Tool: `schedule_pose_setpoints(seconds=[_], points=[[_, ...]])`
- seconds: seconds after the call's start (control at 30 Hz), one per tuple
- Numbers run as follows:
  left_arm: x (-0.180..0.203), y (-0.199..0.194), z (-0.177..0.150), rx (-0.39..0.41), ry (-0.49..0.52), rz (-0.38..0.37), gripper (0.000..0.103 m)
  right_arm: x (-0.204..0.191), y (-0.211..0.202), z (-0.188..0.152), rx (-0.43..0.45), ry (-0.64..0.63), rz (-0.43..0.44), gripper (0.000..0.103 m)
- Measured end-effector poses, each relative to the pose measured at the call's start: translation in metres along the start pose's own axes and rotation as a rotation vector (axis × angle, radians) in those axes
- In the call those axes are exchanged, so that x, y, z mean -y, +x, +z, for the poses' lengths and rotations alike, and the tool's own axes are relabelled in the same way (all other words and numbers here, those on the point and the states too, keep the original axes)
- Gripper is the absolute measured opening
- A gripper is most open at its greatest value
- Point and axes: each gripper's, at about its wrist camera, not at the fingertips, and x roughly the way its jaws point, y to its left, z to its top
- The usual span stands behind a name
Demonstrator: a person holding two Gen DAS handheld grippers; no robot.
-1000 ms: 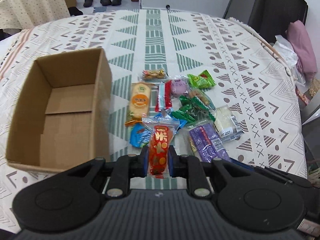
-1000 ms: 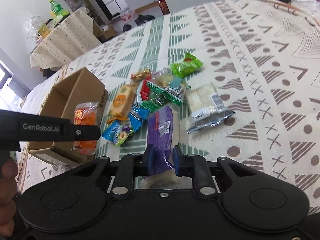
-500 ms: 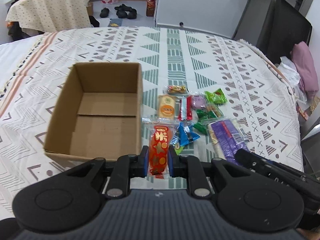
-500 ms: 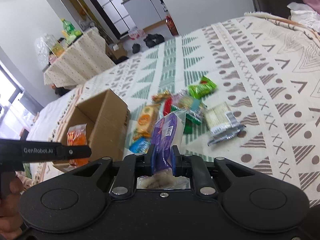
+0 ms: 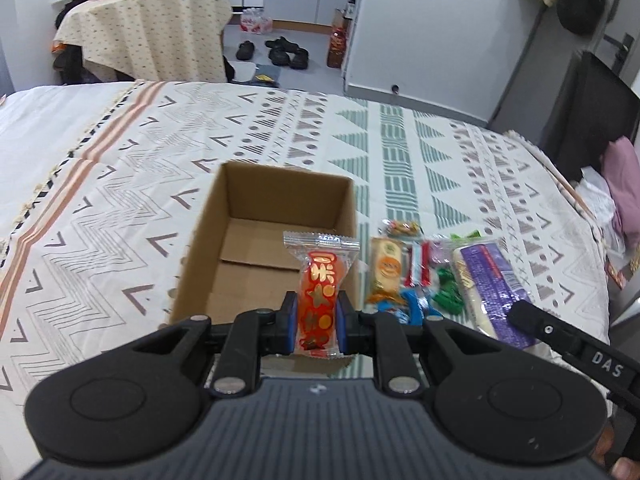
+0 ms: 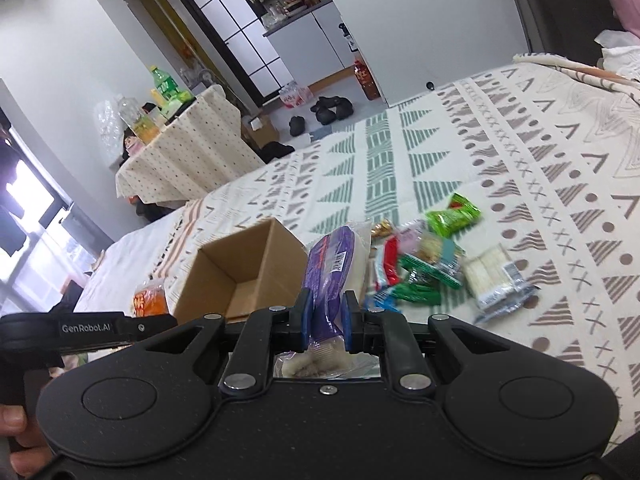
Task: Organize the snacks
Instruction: 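Carry both packets over the box and open both grippers to drop them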
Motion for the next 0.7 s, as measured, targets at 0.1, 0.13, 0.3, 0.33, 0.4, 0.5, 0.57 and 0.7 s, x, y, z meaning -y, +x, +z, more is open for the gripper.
schedule_pose_setpoints(seconds=[0.1, 0.13, 0.3, 0.33, 0.4, 0.5, 0.57, 0.7], points=[[-0.012, 0.0, 0.005, 0.009, -0.022, 0.001, 0.018, -0.013, 0.002, 0.004, 0.013, -0.01, 0.017, 0.015], [-0.015, 0.0, 0.006, 0.011, -0.028, 0.002, 0.018, -0.017, 0.005, 0.006, 0.014, -0.011, 0.022, 0.015], [-0.032, 0.003, 0.015, 0.026, -0.053, 0.002, 0.018, -0.034, 0.016, 0.01, 0.018, -0.009, 0.042, 0.015], [-0.035, 0.004, 0.017, 0.028, -0.058, 0.002, 0.018, -0.038, 0.02, 0.011, 0.016, -0.007, 0.049, 0.015], [-0.043, 0.008, 0.022, 0.031, -0.076, 0.0, 0.018, -0.044, 0.026, 0.011, 0.011, -0.007, 0.059, 0.015], [-0.055, 0.017, 0.03, 0.024, -0.109, -0.003, 0.018, -0.053, 0.039, 0.012, -0.002, -0.01, 0.071, 0.015], [-0.06, 0.024, 0.033, 0.017, -0.12, -0.001, 0.018, -0.059, 0.047, 0.012, -0.012, -0.011, 0.075, 0.015], [-0.065, 0.037, 0.034, -0.01, -0.116, -0.007, 0.018, -0.068, 0.063, 0.01, -0.032, -0.011, 0.078, 0.015]])
